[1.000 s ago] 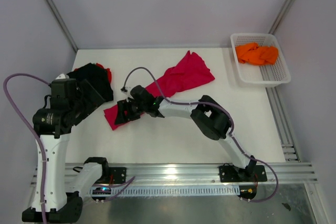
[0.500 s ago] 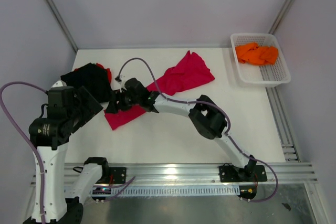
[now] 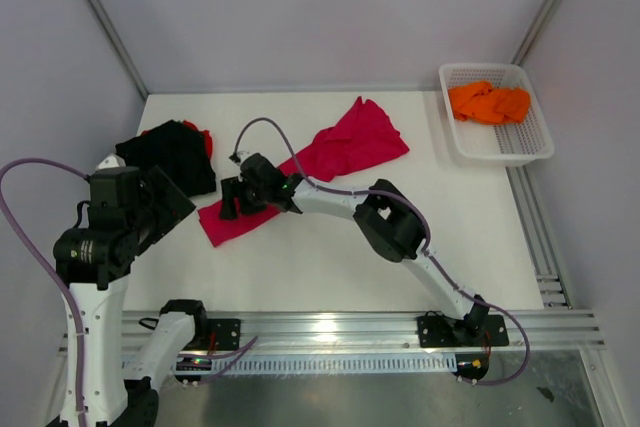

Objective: Fold and stack the t-shirts
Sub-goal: Rotate the tshirt 90 degrees

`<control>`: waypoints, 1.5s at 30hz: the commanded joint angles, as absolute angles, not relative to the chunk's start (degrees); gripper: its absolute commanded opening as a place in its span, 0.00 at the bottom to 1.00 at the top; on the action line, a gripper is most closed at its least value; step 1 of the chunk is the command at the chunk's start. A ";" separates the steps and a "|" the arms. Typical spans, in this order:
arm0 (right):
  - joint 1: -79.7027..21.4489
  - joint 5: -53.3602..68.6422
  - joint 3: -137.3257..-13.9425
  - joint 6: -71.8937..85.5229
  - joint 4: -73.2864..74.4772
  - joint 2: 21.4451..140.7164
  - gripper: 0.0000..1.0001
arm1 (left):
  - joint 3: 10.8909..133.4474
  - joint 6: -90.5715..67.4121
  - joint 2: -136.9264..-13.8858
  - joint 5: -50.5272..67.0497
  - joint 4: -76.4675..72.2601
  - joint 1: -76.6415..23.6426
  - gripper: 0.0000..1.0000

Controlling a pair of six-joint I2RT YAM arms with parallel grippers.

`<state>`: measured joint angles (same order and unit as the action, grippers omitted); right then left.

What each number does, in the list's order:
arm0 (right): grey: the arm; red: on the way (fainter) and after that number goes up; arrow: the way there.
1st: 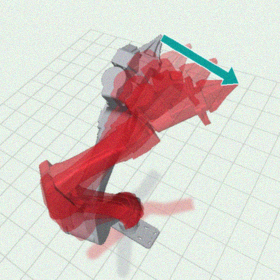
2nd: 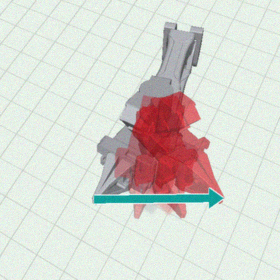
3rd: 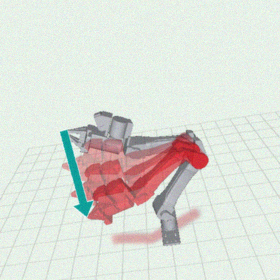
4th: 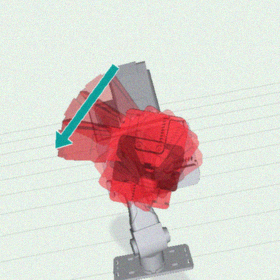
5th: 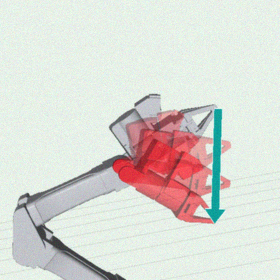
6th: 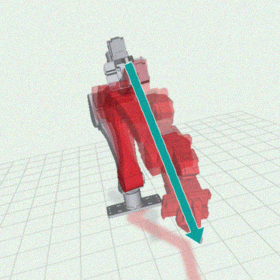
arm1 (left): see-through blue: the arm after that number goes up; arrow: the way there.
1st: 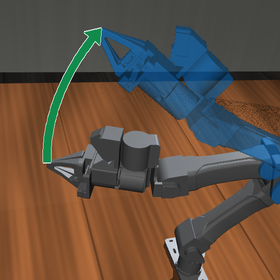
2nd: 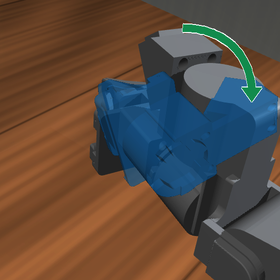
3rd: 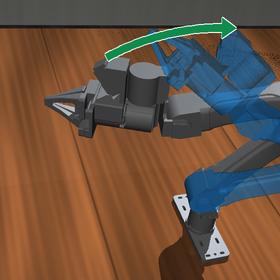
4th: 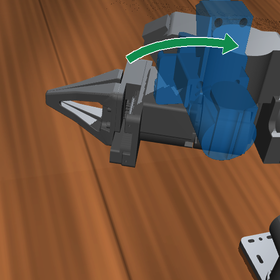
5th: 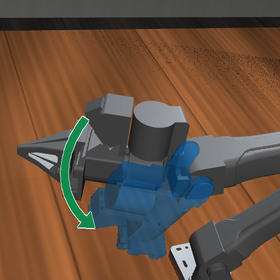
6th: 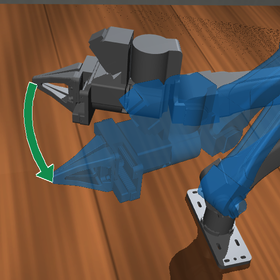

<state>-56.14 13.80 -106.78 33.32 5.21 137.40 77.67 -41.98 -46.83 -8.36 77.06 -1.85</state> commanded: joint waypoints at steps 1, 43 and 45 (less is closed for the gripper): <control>-55.99 11.95 -105.74 31.82 5.80 136.23 0.72 | 77.87 -42.28 -47.02 -8.09 77.08 -1.58 0.97; -55.46 14.41 -61.89 31.37 35.77 105.22 0.72 | 81.12 -40.52 -58.80 -0.35 67.33 -1.58 0.97; -55.37 14.06 -58.91 32.08 36.47 101.61 0.72 | 81.65 -40.34 -60.20 -0.35 66.54 -1.58 0.97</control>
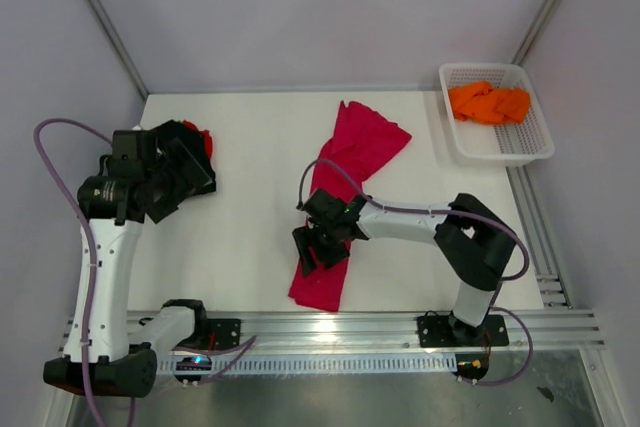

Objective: Fold and stack the t-shirts
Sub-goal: Rotate the tshirt 90 degrees

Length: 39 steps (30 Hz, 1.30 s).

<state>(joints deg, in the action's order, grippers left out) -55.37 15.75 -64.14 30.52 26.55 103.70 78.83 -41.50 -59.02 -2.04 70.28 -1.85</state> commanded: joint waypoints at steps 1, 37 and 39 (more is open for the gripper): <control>-55.46 13.98 -58.02 32.69 36.74 100.47 0.72 | 81.82 -40.17 -60.64 -0.35 66.27 -1.58 0.97; -36.48 -26.01 -86.03 33.23 33.76 102.55 0.72 | 74.18 -40.17 -60.03 2.37 61.35 -1.58 0.96; -33.94 -25.75 -91.56 30.16 33.75 107.98 0.72 | 73.39 -40.17 -59.59 2.29 61.35 -1.58 0.97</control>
